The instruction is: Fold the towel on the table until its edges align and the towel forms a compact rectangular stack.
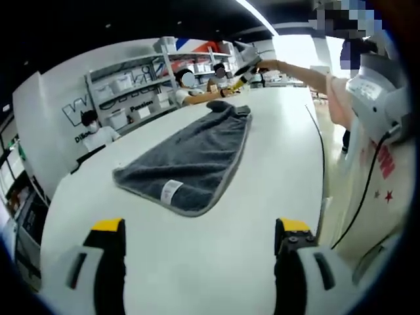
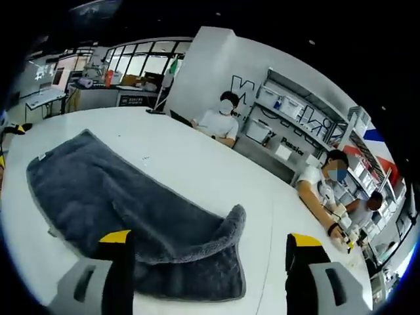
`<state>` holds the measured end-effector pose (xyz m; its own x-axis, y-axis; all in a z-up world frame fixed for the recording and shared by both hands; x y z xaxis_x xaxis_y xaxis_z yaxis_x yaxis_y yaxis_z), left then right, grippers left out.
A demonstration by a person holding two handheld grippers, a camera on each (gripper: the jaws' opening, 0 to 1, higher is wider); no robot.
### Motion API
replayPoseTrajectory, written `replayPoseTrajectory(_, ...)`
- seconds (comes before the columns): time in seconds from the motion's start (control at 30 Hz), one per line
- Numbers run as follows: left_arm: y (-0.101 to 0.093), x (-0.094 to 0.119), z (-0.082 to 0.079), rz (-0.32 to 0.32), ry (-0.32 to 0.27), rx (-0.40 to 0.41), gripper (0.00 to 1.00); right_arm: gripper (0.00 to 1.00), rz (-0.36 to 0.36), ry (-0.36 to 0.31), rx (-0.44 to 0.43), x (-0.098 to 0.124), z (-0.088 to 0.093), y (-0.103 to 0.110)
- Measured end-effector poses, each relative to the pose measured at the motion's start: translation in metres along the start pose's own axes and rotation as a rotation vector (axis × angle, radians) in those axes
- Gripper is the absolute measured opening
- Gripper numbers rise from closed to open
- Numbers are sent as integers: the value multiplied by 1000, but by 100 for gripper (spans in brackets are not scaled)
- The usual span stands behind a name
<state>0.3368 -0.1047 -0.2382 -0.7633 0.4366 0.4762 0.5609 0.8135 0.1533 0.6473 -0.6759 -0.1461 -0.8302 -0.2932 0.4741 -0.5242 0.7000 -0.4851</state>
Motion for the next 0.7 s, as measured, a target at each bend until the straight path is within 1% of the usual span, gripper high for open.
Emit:
replayPoseTrajectory(0.27, 2, -2, -1, -1, 8, -3, 99, 100, -21, -30, 29, 25, 1, 13)
replayPoseTrajectory(0.4, 3, -3, -1, 4, 10, -4, 99, 100, -70, -40, 30, 36, 4, 25)
replayPoseTrajectory(0.57, 4, -4, -1, 2, 12, -1, 99, 100, -83, -35, 65, 47, 9, 32)
replayPoseTrajectory(0.7, 4, -4, 0, 3, 14, 0, 99, 100, -118, -27, 75, 57, 15, 40)
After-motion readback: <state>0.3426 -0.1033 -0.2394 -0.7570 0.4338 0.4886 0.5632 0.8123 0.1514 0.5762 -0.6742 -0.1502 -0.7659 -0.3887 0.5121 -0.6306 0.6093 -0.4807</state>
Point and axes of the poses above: the point that each gripper's makers call its tool centre point, and the gripper's own axes: x roughly backward along the fingers, y roughly to its left, z roughly out of its underside, the point moved 8 cm from there along x, roughly backward along the fingers, and after that the axes turned 7 degrees about x, right-handed, at the moved point
